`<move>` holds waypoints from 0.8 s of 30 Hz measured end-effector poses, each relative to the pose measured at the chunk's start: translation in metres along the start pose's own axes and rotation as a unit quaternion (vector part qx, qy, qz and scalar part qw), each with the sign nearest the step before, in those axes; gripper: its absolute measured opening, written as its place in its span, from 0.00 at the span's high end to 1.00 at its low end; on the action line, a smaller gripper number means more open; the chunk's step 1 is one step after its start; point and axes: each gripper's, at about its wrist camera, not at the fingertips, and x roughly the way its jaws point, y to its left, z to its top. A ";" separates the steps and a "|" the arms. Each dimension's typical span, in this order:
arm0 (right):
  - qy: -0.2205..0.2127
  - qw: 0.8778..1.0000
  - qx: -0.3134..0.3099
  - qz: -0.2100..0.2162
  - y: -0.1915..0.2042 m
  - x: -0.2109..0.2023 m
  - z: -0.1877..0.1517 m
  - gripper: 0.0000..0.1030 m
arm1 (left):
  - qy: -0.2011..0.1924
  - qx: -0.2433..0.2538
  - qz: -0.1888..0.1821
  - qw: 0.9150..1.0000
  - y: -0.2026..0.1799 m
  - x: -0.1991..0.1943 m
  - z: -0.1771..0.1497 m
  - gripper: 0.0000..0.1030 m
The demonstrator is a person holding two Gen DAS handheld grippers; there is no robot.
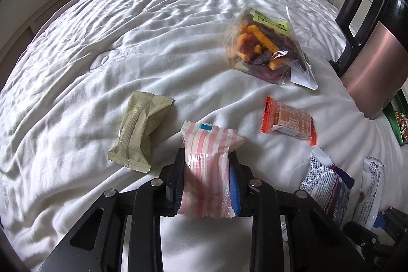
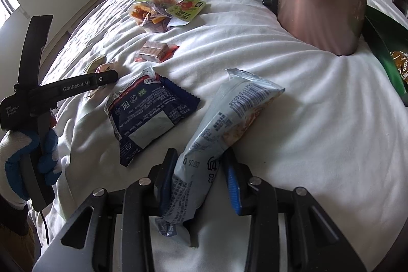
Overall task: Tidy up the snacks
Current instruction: 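Lift both held packets off the bed with both tools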
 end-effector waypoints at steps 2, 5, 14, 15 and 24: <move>0.002 1.000 -0.004 0.000 0.001 -0.002 -0.001 0.42 | -0.002 -0.002 -0.003 1.000 0.000 -0.004 -0.001 0.75; 0.006 1.000 -0.010 -0.002 0.004 -0.006 -0.005 0.42 | -0.005 -0.005 -0.007 1.000 0.000 -0.012 -0.003 0.75; 0.020 0.999 -0.044 0.010 0.018 -0.021 -0.021 0.42 | -0.008 -0.008 -0.013 1.000 0.002 -0.039 -0.022 0.76; 0.022 0.998 -0.050 0.012 0.021 -0.023 -0.024 0.42 | -0.009 -0.008 -0.013 1.000 0.002 -0.043 -0.026 0.76; 0.046 0.994 -0.095 0.029 0.036 -0.041 -0.052 0.42 | -0.008 -0.004 -0.028 1.000 0.004 -0.088 -0.071 0.76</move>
